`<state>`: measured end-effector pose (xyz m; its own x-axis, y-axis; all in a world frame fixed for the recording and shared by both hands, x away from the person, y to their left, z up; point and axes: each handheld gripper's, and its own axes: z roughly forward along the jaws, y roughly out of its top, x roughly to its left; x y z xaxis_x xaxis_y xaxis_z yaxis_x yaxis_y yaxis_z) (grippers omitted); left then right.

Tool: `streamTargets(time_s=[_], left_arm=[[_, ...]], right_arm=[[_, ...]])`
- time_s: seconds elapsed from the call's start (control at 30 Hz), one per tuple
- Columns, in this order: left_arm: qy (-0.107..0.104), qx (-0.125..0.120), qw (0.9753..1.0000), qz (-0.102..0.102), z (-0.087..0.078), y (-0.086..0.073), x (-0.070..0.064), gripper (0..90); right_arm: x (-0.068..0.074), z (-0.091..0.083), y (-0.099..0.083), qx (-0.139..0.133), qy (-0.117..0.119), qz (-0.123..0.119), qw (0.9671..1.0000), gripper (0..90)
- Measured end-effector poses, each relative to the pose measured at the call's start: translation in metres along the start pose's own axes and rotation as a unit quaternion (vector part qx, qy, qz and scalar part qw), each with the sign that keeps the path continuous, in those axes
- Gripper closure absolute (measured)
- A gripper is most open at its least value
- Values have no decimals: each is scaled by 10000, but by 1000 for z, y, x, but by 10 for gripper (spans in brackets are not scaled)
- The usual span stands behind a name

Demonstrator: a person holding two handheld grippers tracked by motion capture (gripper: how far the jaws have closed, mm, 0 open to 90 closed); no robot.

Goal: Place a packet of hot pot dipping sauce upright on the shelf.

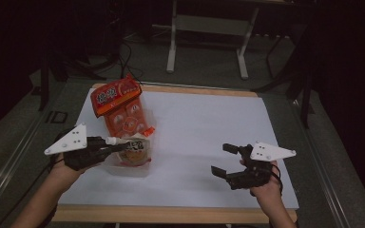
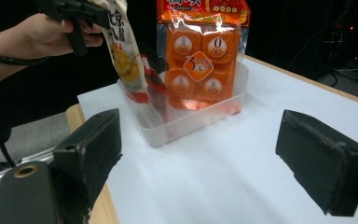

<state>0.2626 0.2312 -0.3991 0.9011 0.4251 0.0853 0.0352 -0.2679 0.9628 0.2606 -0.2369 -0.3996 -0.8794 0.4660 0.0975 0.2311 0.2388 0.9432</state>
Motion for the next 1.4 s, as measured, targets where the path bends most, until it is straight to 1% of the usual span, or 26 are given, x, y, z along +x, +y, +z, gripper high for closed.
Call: streamTargets(time_s=[0.07,0.13,0.2,0.27,0.33,0.43,0.53,0.67,0.8,0.93,1.1,1.2,1.23,1.27,1.33,1.37,1.4], left_arm=[[25,32,10000,22,0,-2,1,895],[84,88,9999,7,-1,-8,3,896],[61,101,9999,-49,-1,-10,4,895],[80,96,9999,-42,-1,-11,5,895],[55,151,9998,-94,-1,-16,5,895],[-52,219,9996,-160,1,-22,5,895],[-78,282,9994,-197,3,-28,4,894],[-69,250,9992,-292,5,-37,4,893],[-76,302,9989,-362,8,-46,4,893],[-39,323,9985,-435,11,-55,4,893],[-15,403,9980,-486,15,-66,4,892],[-4,528,9975,-465,19,-72,4,892],[-5,510,9976,-463,20,-74,4,891],[-19,480,9974,-536,19,-75,5,891],[-2,479,9974,-541,19,-76,5,891],[24,492,9970,-600,19,-75,6,889],[18,509,9969,-606,19,-75,6,886]], right_arm=[[0,0,0,4,2,21,10000,141],[-1,0,-1,16,-8,35,10000,142],[-1,1,-2,24,-10,43,10000,142],[-1,1,-2,25,-5,54,10000,142],[-2,1,-3,37,1,72,10000,142],[-3,1,-5,52,14,96,9999,143],[-4,2,-6,60,16,121,9999,143],[-4,2,-6,48,24,139,9999,143],[-5,1,-6,55,17,150,9999,143],[-5,2,-8,88,19,158,9998,143],[-6,4,-10,149,24,178,9997,142],[-7,6,-11,174,29,185,9997,143],[-7,6,-11,181,34,195,9996,143],[-7,6,-12,190,41,195,9996,143],[-7,7,-12,200,42,192,9996,143],[-6,7,-12,202,43,195,9996,143],[-6,7,-12,202,48,196,9996,143]])
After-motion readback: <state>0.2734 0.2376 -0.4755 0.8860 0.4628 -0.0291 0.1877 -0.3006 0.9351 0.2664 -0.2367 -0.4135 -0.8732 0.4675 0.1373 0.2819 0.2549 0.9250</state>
